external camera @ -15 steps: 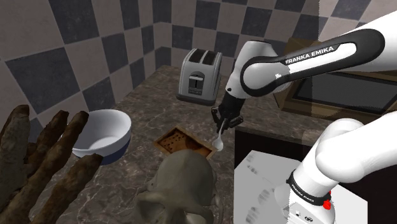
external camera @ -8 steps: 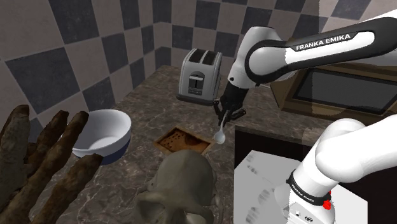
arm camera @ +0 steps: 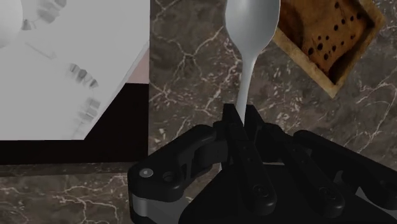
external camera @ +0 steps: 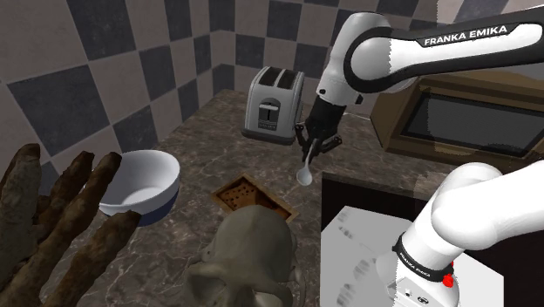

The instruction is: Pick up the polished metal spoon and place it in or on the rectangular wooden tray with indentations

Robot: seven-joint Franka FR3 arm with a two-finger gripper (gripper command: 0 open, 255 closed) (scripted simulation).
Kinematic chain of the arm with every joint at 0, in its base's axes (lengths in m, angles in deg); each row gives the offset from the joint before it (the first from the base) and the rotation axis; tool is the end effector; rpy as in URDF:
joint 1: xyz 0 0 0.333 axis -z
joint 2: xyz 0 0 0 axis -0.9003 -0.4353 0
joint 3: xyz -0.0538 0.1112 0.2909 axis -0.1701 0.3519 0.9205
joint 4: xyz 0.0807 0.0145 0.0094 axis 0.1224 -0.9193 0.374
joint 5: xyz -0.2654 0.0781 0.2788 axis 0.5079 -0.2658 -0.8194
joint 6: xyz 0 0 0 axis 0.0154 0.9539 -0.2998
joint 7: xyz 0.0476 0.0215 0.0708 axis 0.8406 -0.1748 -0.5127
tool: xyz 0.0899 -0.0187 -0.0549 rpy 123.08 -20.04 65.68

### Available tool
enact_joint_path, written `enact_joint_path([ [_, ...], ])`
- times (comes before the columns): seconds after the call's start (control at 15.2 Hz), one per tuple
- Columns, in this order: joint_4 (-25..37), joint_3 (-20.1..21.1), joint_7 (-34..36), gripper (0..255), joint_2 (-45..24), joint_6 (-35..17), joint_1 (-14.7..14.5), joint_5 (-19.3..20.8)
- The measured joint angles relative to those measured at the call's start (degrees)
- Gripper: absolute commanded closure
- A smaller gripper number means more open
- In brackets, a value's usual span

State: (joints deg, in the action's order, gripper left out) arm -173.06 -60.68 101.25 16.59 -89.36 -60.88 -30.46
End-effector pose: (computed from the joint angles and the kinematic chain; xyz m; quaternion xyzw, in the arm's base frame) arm 0.3395 0.0756 0.4523 -0.8719 0.4785 0.0256 0.1006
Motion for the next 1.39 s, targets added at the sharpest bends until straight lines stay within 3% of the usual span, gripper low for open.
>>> enact_joint_path([
  [0.33,5.1,5.1,5.4,255,-5.6,-2.1,-1.6,-1.8],
  [0.79,14.9,13.1,14.7,255,-16.6,-5.7,-2.4,-1.3],
  [1.39,11.7,15.0,14.5,255,-20.4,-12.8,-2.5,-1.8],
])
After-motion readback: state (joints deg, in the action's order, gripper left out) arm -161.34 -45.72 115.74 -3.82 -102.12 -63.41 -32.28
